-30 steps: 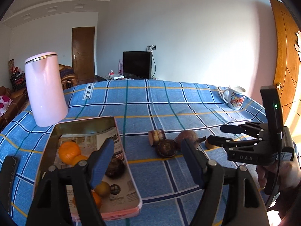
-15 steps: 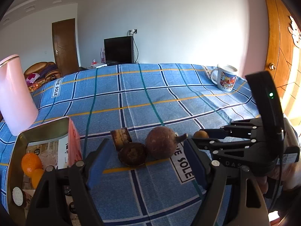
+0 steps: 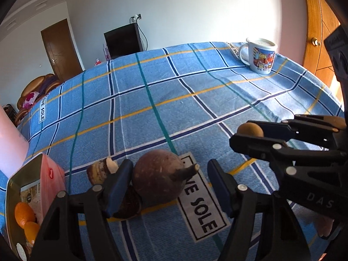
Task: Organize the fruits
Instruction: 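Grasp a tan round fruit with right tool while left tool grasps a brown fruit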
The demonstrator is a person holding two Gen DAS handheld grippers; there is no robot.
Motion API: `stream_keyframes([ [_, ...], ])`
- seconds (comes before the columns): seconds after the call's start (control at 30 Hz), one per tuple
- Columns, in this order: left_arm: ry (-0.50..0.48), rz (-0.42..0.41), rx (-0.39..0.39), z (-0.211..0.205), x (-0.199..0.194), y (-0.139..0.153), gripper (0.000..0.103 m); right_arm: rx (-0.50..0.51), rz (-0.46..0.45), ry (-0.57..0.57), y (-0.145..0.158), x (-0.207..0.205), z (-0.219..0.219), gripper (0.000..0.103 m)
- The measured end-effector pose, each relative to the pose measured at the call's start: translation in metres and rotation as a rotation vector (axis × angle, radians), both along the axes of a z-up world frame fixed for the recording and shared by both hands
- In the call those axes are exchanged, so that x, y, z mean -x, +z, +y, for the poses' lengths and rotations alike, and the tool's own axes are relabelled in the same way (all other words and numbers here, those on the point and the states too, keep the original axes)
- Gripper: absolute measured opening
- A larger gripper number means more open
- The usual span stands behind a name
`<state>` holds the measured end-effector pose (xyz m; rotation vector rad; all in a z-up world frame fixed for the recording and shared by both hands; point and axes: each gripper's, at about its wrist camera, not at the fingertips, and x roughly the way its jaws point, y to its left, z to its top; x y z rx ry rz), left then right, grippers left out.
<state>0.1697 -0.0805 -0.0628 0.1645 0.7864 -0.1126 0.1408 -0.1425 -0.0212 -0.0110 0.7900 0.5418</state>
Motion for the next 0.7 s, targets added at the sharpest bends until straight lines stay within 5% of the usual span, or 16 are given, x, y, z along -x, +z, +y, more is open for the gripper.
stream_keyframes([
  [0.1, 0.029, -0.013, 0.014, 0.008, 0.001, 0.002, 0.053, -0.009, -0.018, -0.007, 0.002, 0.002, -0.002, 0.028],
  [0.4, 0.013, -0.065, 0.134, 0.024, 0.017, 0.013, 0.050, -0.025, -0.065, -0.025, 0.007, 0.008, -0.006, 0.027],
  [0.6, -0.024, -0.097, 0.132, 0.019, 0.025, 0.018, 0.034, -0.050, -0.100, -0.014, 0.011, 0.013, -0.009, 0.028],
  [0.7, -0.014, -0.088, 0.123, 0.018, 0.024, 0.018, 0.036, -0.048, -0.100, -0.015, 0.011, 0.013, -0.009, 0.028],
])
